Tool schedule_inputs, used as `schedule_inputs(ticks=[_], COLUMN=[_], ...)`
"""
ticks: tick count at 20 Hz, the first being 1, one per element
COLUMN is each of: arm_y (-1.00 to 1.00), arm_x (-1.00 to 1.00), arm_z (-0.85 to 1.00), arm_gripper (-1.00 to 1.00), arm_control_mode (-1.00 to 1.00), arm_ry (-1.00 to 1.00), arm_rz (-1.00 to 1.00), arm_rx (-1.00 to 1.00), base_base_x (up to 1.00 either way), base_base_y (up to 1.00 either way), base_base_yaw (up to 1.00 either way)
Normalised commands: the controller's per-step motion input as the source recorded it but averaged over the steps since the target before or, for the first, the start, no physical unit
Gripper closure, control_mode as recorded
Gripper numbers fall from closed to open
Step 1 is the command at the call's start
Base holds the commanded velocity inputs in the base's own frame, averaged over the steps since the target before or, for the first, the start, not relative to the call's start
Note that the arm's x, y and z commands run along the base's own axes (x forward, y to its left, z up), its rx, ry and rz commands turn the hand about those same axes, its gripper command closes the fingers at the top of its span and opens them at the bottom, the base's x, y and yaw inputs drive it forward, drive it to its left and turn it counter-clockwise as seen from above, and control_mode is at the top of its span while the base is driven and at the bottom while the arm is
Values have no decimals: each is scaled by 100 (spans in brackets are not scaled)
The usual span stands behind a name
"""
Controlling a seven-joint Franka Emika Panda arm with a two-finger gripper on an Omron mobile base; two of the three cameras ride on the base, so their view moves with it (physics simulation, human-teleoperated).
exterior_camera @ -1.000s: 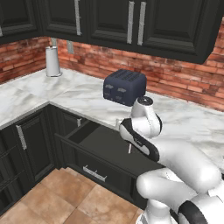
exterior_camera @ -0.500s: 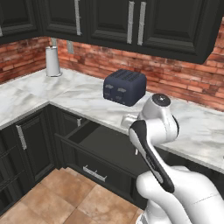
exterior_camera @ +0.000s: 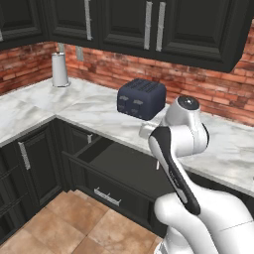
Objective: Take a straw from the drawer in front and place it inside the glass cup on the dining counter.
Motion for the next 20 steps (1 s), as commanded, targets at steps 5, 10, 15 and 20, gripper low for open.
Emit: schedule_inputs(ticks=[5, 10, 15, 20], arm_y=[0, 0, 0, 0], arm_x=[-25, -16, 0, 0], arm_z=[3, 0, 0, 0], arm_gripper=[100, 100, 100, 100], arm_control_mode=[-100, 100, 100, 100], arm_ry=[0, 0, 0, 0], arm_rz=[0, 0, 0, 0], arm_rx=[0, 0, 0, 0], base_base_x=[0, -80, -100, -78], base_base_y=[0, 0, 0, 0], base_base_yaw=[0, -1, -6, -26])
